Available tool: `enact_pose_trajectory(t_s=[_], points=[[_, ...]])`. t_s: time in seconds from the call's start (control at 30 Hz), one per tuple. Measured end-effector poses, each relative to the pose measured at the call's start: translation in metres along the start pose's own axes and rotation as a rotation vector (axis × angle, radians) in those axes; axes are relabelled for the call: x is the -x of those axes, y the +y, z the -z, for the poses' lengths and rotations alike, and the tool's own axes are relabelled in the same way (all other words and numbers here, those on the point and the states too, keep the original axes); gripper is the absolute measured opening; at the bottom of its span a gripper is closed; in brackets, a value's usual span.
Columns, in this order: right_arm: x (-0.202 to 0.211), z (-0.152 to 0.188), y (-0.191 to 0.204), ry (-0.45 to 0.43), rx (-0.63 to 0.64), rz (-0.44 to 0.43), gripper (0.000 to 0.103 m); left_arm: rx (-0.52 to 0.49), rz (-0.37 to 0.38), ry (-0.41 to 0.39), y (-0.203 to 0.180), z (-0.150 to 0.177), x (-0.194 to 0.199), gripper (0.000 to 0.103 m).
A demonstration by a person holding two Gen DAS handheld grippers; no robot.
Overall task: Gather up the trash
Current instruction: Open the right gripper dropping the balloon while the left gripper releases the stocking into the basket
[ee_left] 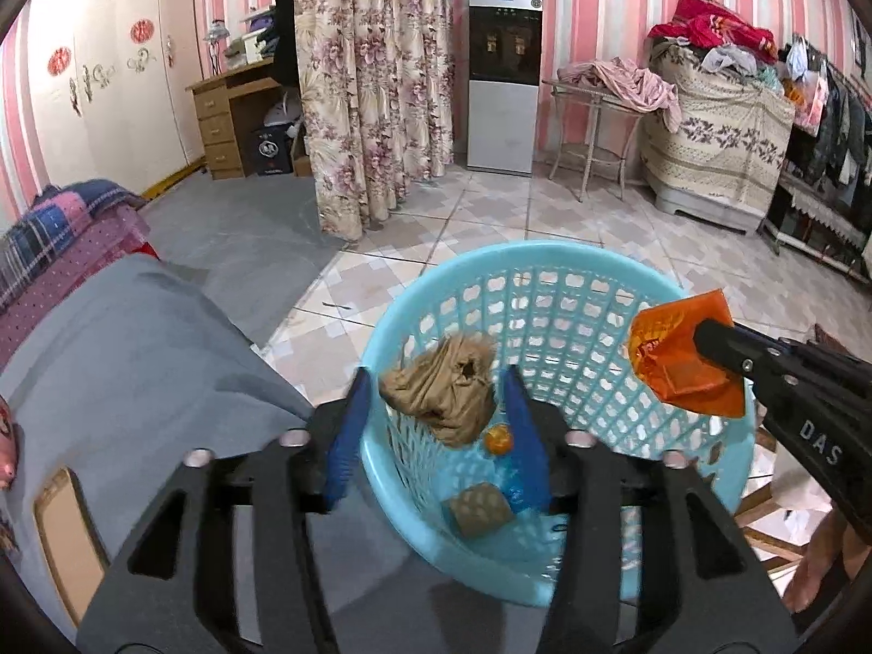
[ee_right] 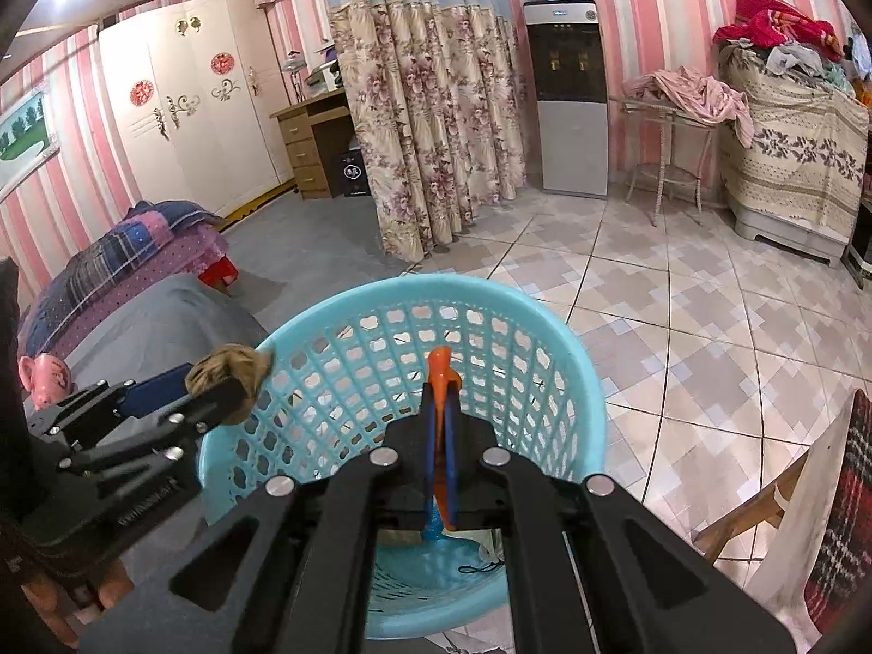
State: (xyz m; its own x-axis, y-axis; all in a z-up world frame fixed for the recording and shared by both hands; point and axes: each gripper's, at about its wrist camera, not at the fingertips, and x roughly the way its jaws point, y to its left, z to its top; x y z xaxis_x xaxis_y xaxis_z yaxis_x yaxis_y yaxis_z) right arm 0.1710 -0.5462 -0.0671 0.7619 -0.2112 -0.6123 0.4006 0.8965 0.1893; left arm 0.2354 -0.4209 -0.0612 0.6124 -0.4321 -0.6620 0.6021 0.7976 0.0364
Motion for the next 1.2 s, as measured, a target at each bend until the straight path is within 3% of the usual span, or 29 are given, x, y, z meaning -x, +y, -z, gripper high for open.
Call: enact_pose_trajectory(t_s=[0.3, 0.67, 0.7, 0.77, 0.8, 0.83, 0.9, 1.03, 1.2], points=[[-0.002, 0.0, 0.012, -0.006, 0.026, -0.013, 0.003, 0.051, -0.088, -0.044, 0.032, -0.008, 0.016, 0.084], [-0.012, 0.005, 0.04, 0.007, 0.088, -0.003, 0.005, 0.104, -0.15, -0.058, 0.067, 0.003, 0.044, 0.091], [-0.012, 0.005, 0.039, 0.01, 0.082, -0.011, 0.009, 0.11, -0.15, -0.058, 0.069, 0.004, 0.046, 0.091], [-0.011, 0.004, 0.038, 0.008, 0.075, -0.018, 0.036, 0.121, -0.153, -0.058, 0.073, 0.007, 0.05, 0.091], [-0.011, 0.004, 0.038, 0.005, 0.074, -0.019, 0.062, 0.124, -0.156, -0.058, 0.074, 0.008, 0.052, 0.091], [-0.01, 0.004, 0.038, -0.007, 0.071, -0.019, 0.068, 0.128, -0.159, -0.059, 0.077, 0.009, 0.054, 0.091], [-0.01, 0.004, 0.039, -0.007, 0.071, -0.021, 0.069, 0.137, -0.164, -0.06, 0.08, 0.011, 0.058, 0.091], [-0.011, 0.004, 0.04, 0.002, 0.071, -0.013, 0.088, 0.152, -0.176, -0.066, 0.088, 0.013, 0.068, 0.092], [-0.009, 0.002, 0.043, -0.002, 0.078, -0.006, 0.094, 0.178, -0.19, -0.077, 0.1, 0.017, 0.08, 0.093]])
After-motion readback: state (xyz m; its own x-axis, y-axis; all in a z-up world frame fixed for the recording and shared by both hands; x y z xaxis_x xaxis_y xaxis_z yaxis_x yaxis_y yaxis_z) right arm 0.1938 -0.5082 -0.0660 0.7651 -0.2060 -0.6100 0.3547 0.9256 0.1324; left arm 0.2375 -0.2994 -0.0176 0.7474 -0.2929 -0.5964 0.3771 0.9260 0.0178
